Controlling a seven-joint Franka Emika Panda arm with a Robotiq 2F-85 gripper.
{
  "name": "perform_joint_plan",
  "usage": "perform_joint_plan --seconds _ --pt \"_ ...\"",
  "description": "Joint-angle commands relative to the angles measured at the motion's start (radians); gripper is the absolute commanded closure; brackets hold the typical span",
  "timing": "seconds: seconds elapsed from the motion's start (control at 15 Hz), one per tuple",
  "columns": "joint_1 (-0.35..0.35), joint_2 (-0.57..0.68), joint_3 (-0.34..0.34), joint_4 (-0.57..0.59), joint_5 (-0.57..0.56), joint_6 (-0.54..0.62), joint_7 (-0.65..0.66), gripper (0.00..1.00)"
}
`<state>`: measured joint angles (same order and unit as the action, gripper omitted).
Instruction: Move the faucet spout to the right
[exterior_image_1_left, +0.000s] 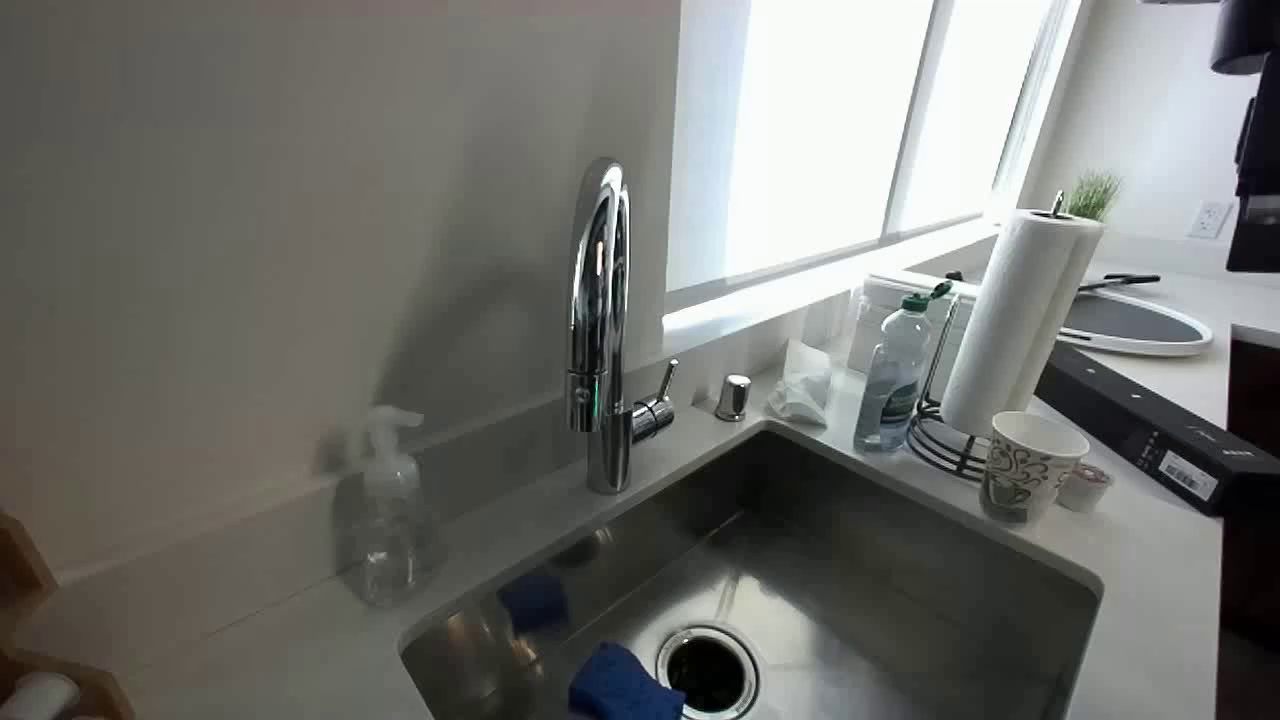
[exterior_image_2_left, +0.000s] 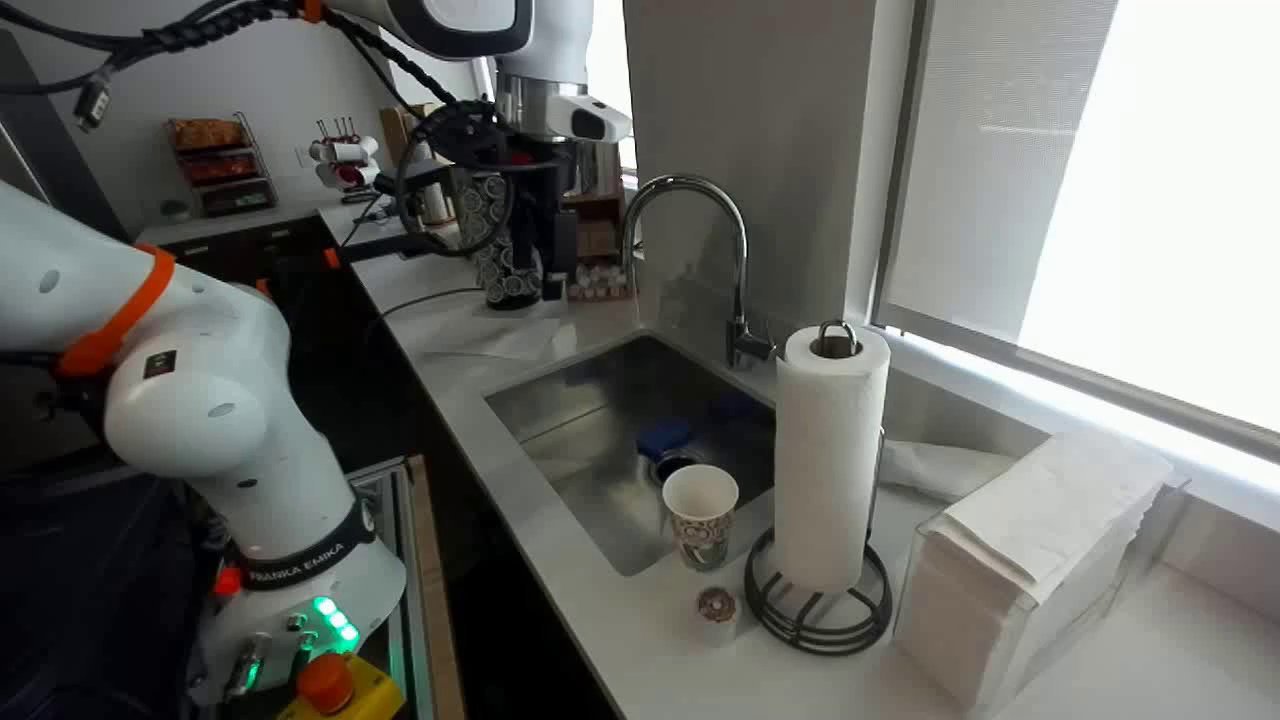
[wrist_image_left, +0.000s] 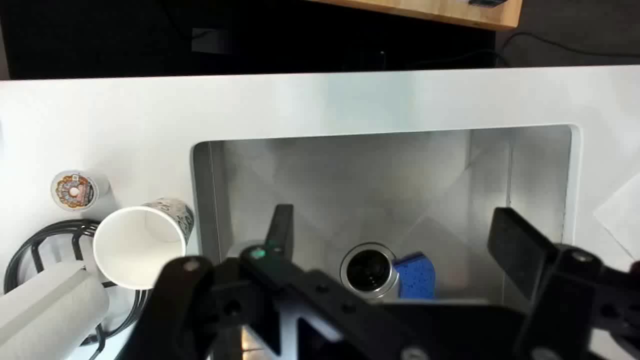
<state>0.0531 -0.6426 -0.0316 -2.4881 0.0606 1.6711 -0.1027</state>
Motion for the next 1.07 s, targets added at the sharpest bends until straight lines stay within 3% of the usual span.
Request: perform_joint_plan --seconds 0.0,0.4,0.93,1.0 --pt "-0.007 0.001 0.006 0.002 0.003 -0.002 -0.003 0.00" --pt "-0.003 0.003 0.012 0.010 0.006 0.009 0.002 0.00" --pt "0.108 0.108 0.159 0.208 0.008 0.100 -0.017 0.00" --pt "0.122 0.138 0.181 0.239 -0.015 0.139 -0.038 0.25"
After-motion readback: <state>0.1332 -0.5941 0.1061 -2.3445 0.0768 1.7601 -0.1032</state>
